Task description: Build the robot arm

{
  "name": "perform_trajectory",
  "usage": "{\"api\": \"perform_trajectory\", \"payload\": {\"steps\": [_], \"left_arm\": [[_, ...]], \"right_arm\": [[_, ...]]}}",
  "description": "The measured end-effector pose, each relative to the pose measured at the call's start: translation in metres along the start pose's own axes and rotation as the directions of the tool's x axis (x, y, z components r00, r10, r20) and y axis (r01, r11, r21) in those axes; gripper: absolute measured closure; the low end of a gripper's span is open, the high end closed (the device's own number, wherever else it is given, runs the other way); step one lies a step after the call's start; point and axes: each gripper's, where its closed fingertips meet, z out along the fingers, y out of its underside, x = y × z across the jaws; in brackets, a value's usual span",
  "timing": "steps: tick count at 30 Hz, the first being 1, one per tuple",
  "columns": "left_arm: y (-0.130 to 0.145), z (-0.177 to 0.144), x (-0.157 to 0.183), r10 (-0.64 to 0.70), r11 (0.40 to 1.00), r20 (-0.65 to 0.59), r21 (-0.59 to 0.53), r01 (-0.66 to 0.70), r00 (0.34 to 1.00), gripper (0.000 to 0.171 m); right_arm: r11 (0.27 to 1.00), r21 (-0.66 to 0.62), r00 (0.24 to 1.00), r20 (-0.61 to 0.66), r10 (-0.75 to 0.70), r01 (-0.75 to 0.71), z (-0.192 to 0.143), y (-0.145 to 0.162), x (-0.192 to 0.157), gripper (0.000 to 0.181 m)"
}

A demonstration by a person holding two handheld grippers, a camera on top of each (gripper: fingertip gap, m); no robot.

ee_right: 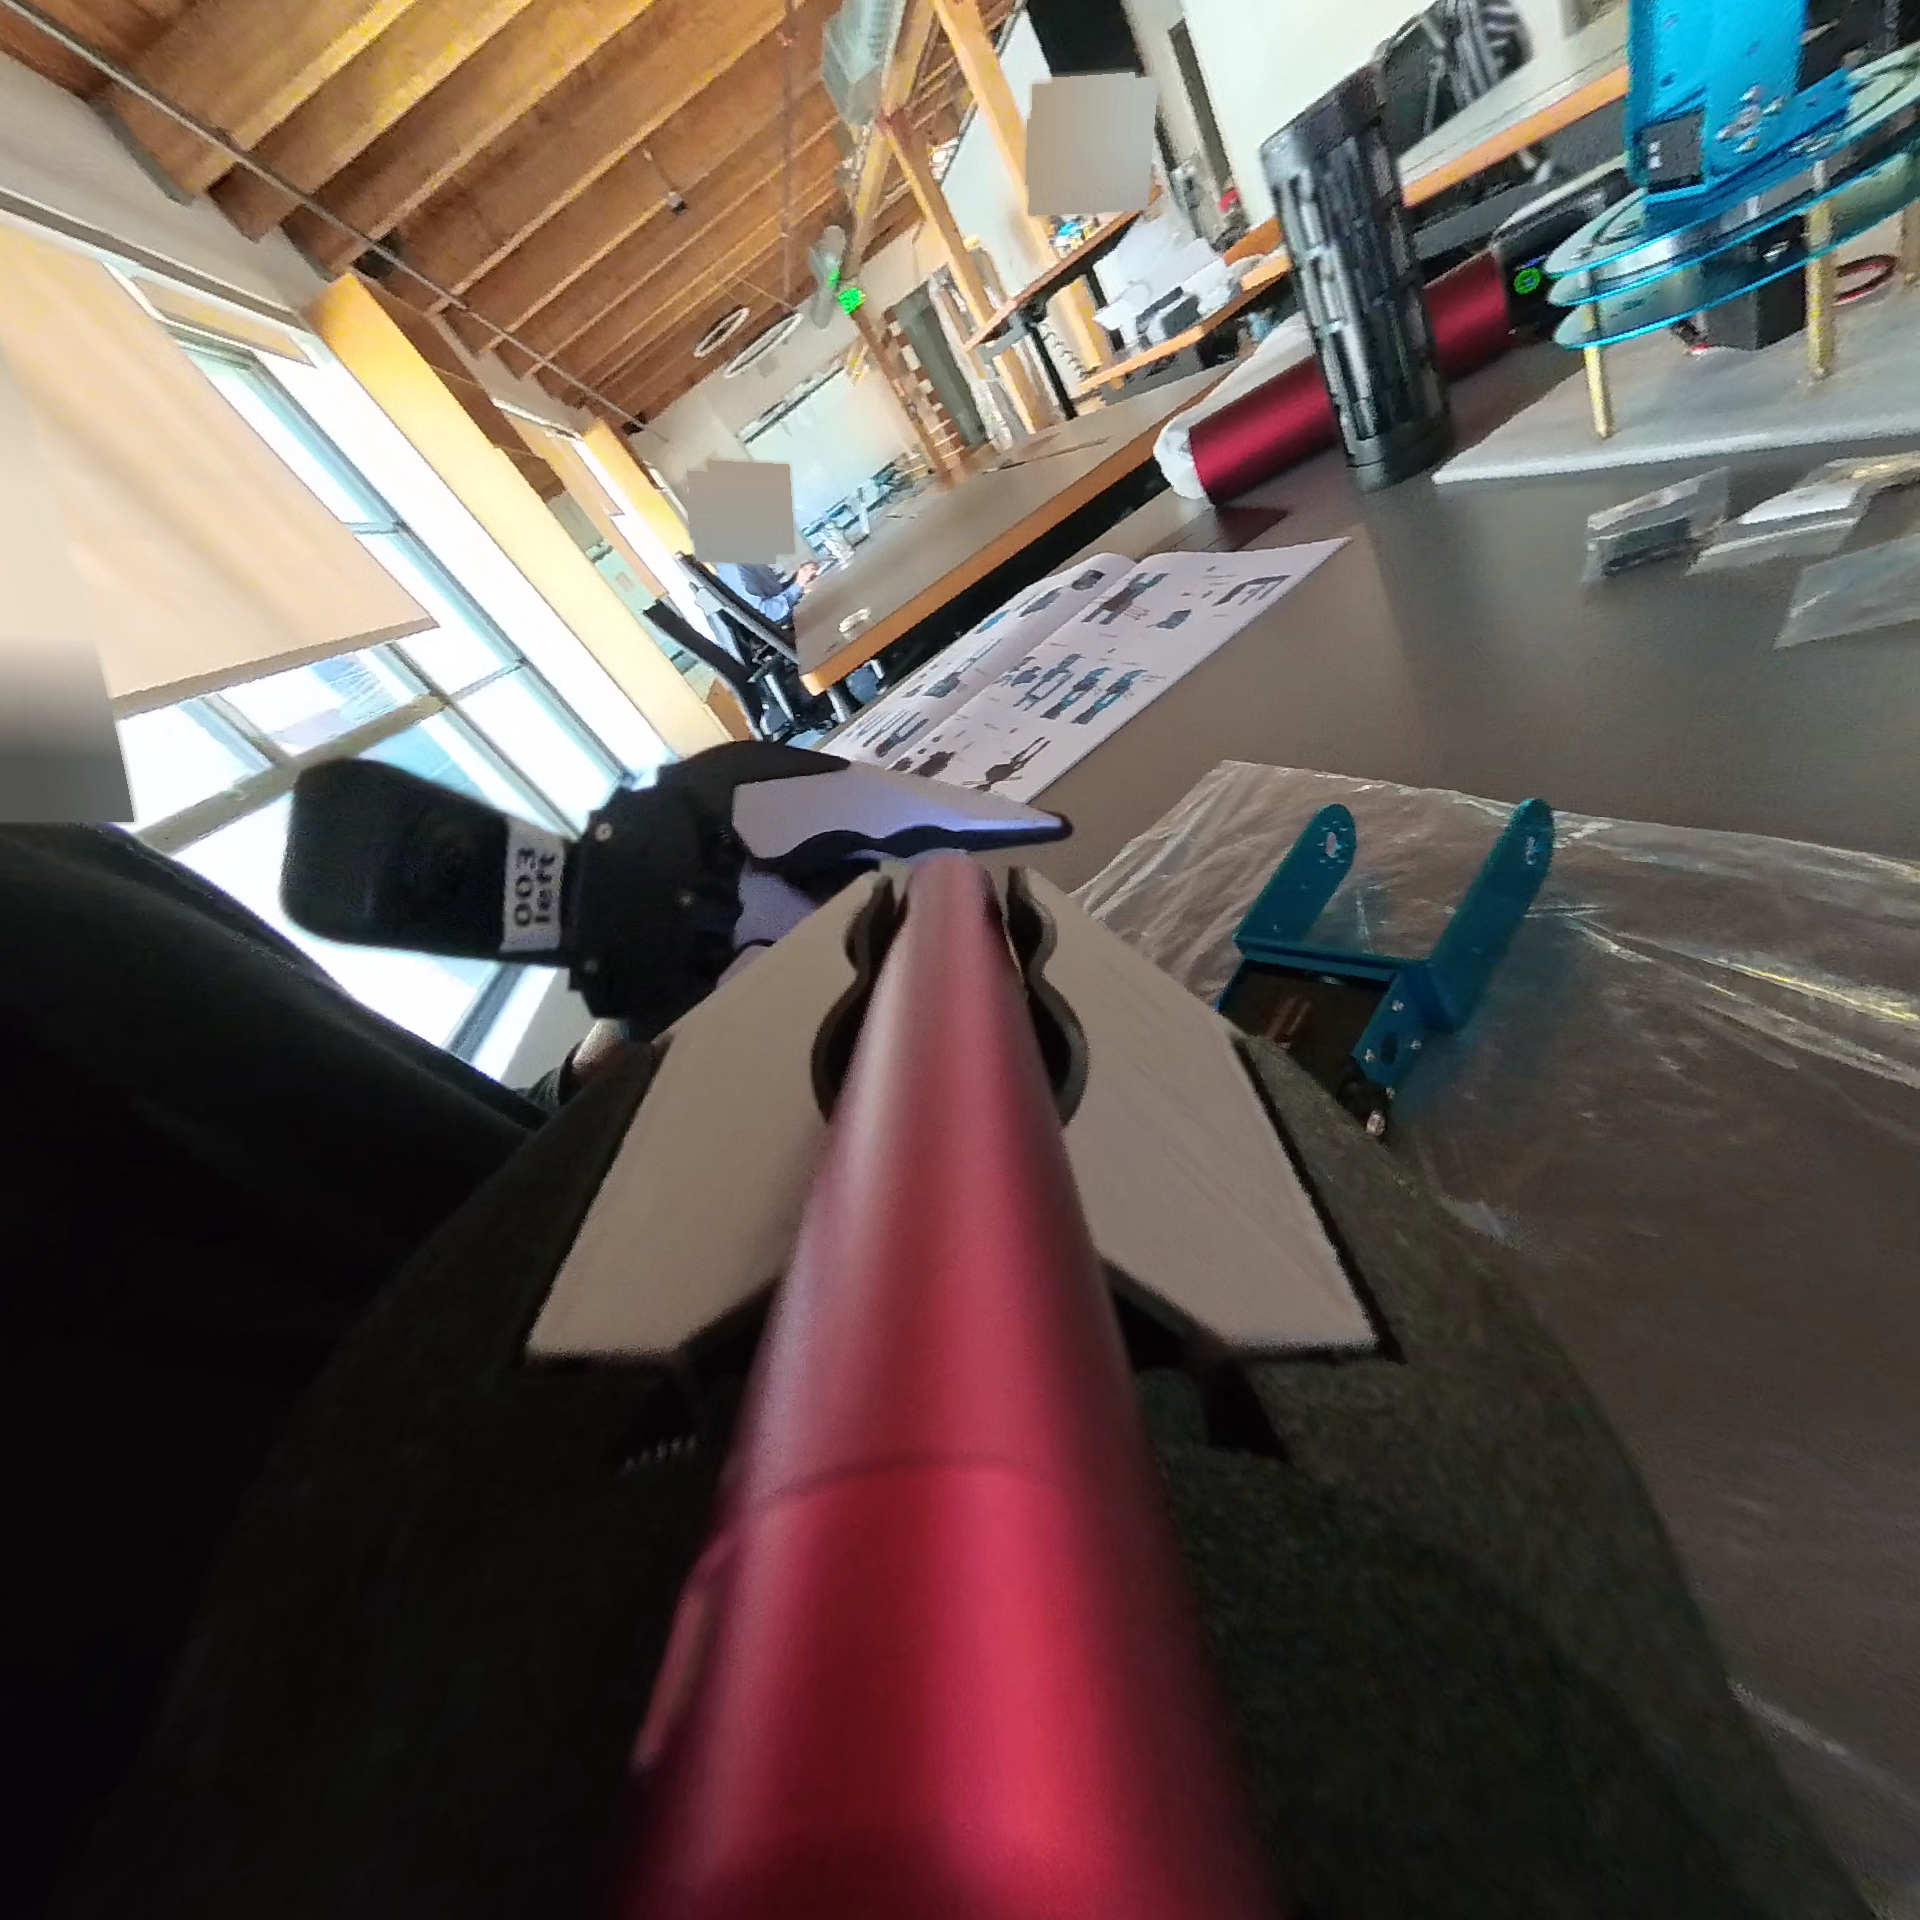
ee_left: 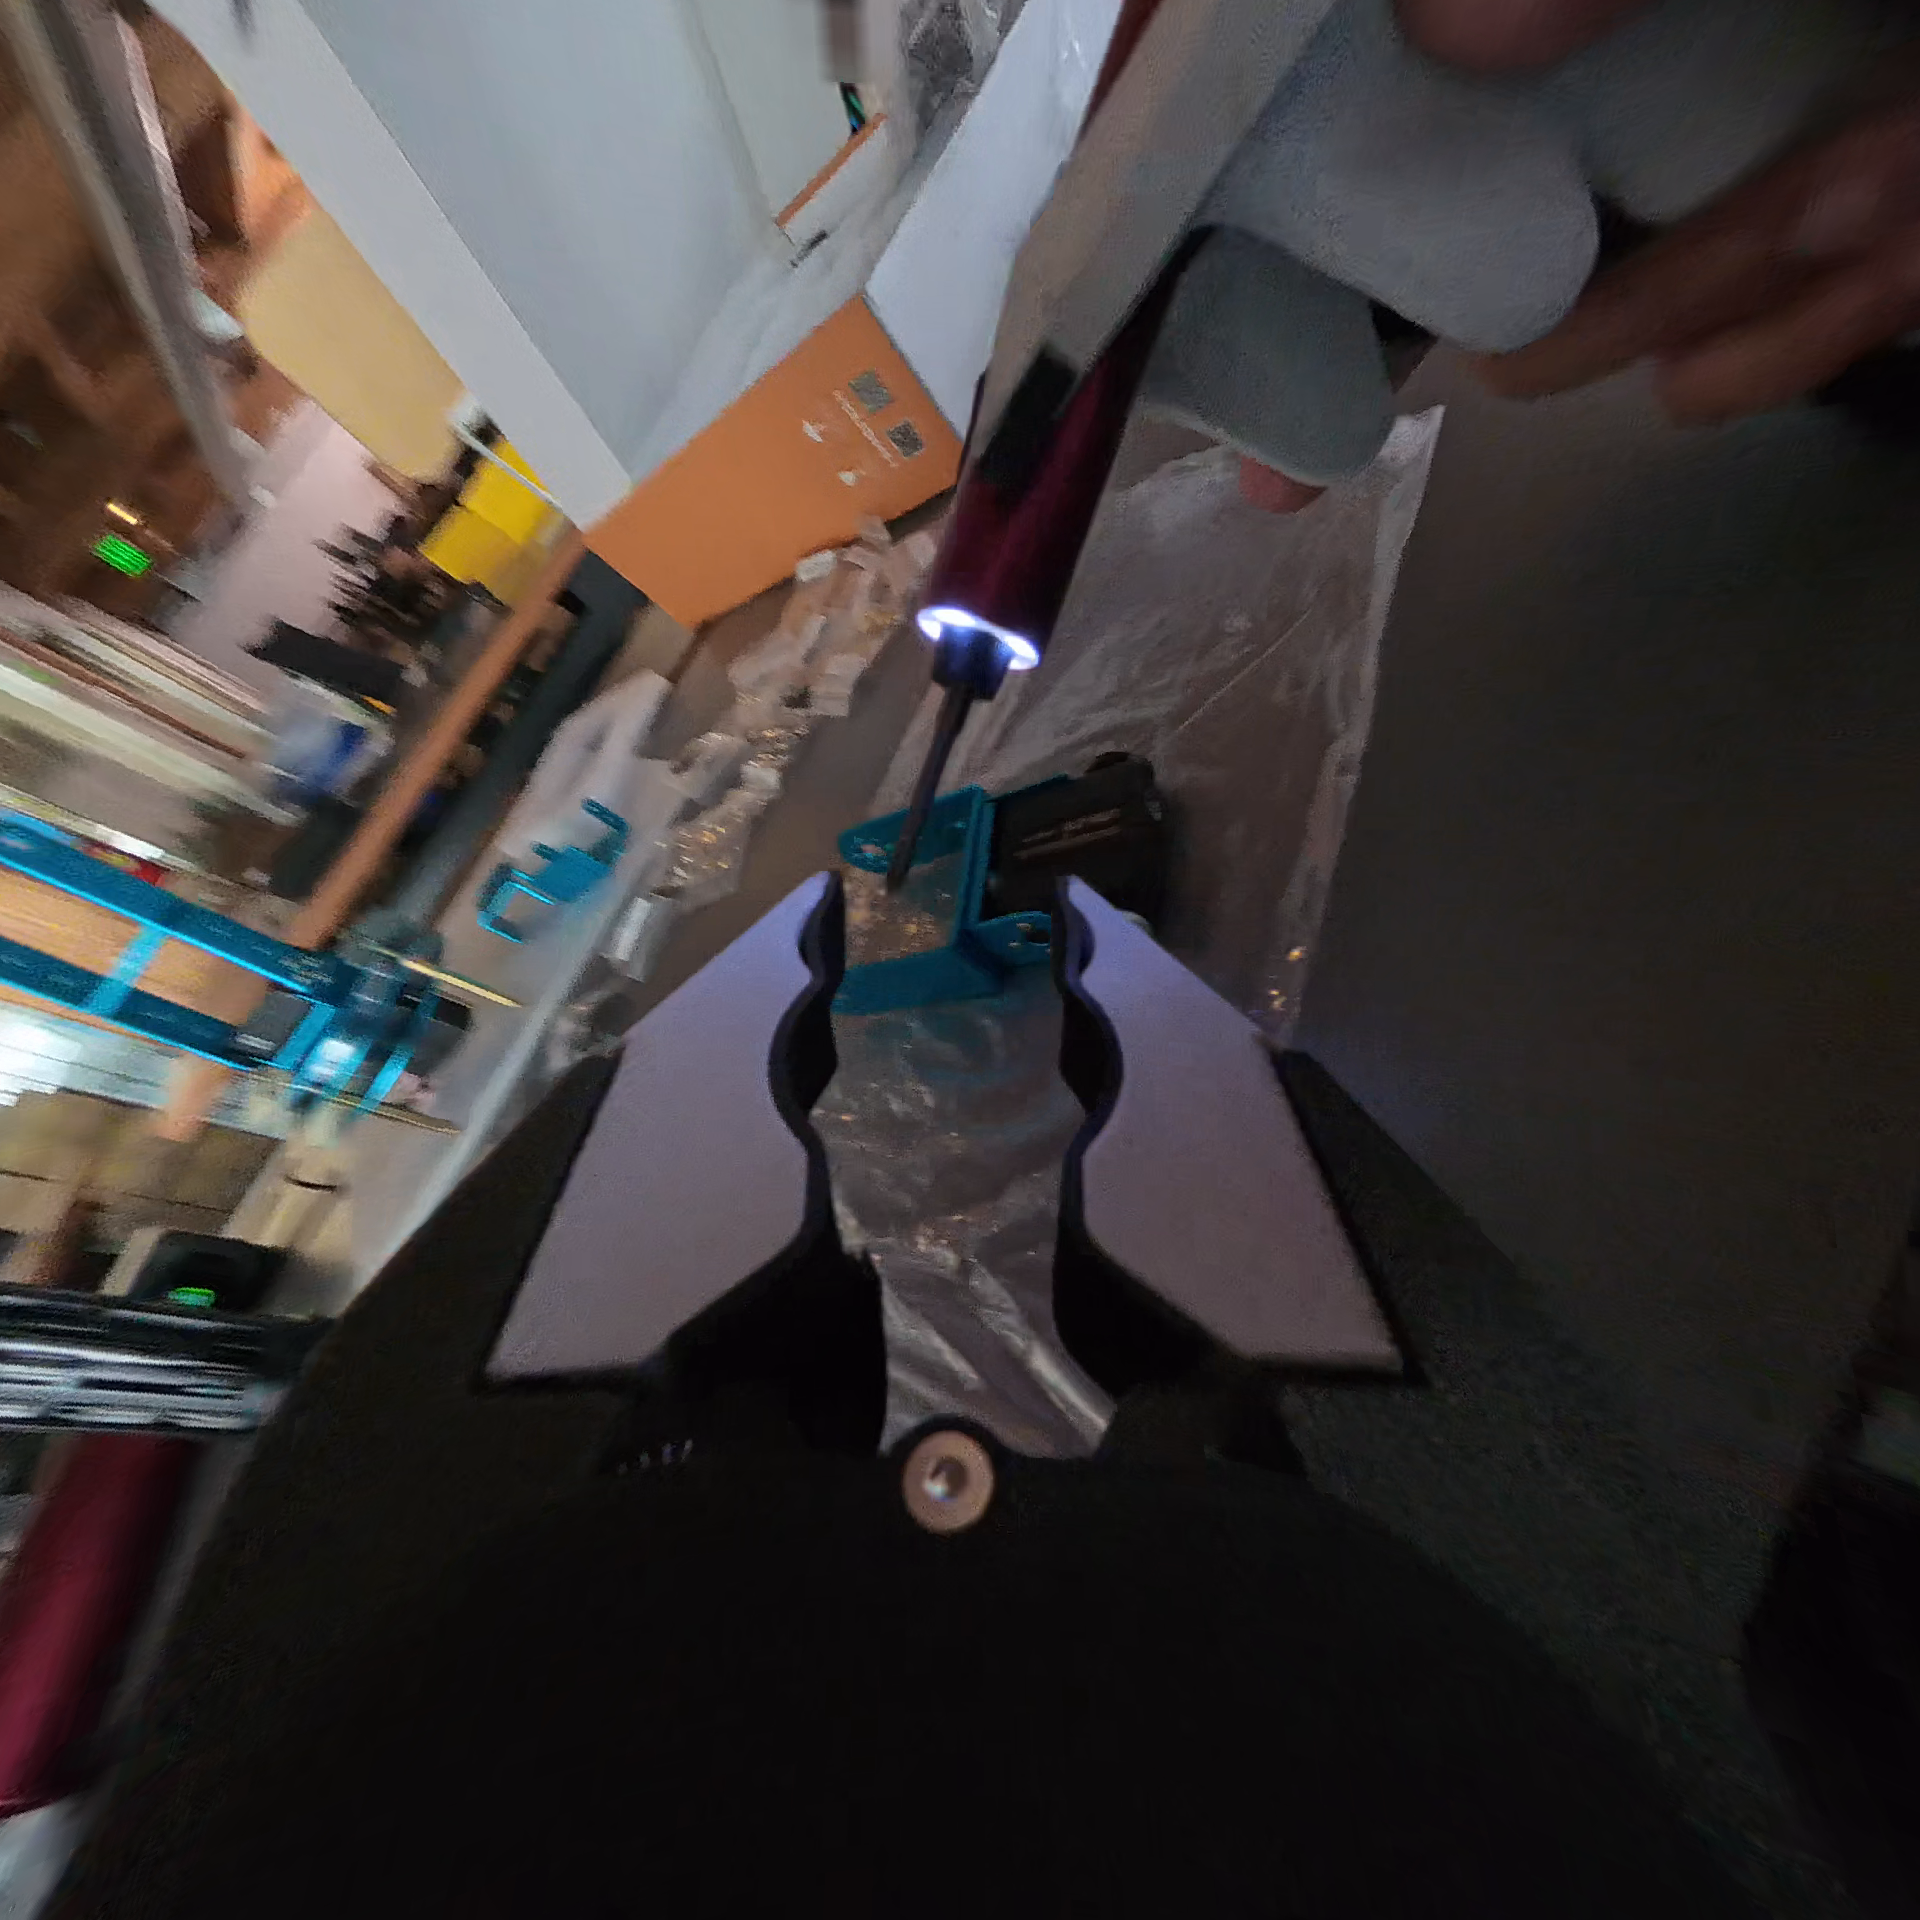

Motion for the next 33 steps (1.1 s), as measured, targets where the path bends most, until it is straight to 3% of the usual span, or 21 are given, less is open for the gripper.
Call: {"api": "perform_trajectory", "payload": {"steps": [6, 13, 17, 21, 24, 28, 31, 33], "left_arm": [[-0.001, 0.001, -0.006, 0.124, 0.992, 0.072, 0.02, -0.125, 0.99, 0.171], [-0.001, -0.003, -0.001, 0.166, 0.985, 0.047, 0.047, -0.168, 0.985, 0.171], [0.018, -0.004, -0.009, 0.167, 0.986, 0.05, -0.012, -0.166, 0.985, 0.171], [0.03, -0.005, -0.021, 0.07, 0.997, 0.045, -0.022, -0.069, 0.997, 0.171], [0.016, 0.001, -0.017, 0.022, 0.999, 0.004, 0.032, -0.022, 1.0, 0.168], [-0.003, 0.017, -0.005, 0.059, 0.996, -0.034, 0.067, -0.057, 0.998, 0.153], [-0.011, 0.026, -0.002, 0.069, 0.994, -0.046, 0.083, -0.065, 0.997, 0.155], [-0.016, 0.028, 0.0, 0.071, 0.993, -0.053, 0.096, -0.065, 0.996, 0.167]], "right_arm": [[1.0, -0.029, 0.999, -0.04, -0.007, 0.006, 0.001, 0.005, 0.004, 0.158], [0.997, -0.037, 0.997, 0.032, 0.071, -0.069, -0.001, 0.008, 0.005, 0.158], [0.996, -0.012, 0.996, 0.025, 0.089, -0.088, -0.012, 0.001, 0.013, 0.159], [0.997, 0.016, 0.997, -0.019, 0.07, -0.069, -0.028, -0.009, 0.026, 0.159], [0.998, -0.017, 0.998, -0.02, 0.057, -0.058, -0.026, -0.007, 0.029, 0.159], [0.998, -0.012, 0.998, 0.006, 0.069, -0.069, -0.02, -0.008, 0.03, 0.159], [0.998, -0.019, 0.998, -0.005, 0.068, -0.068, -0.019, -0.008, 0.035, 0.159], [0.997, -0.019, 0.997, 0.005, 0.073, -0.073, -0.02, -0.008, 0.035, 0.158]]}}
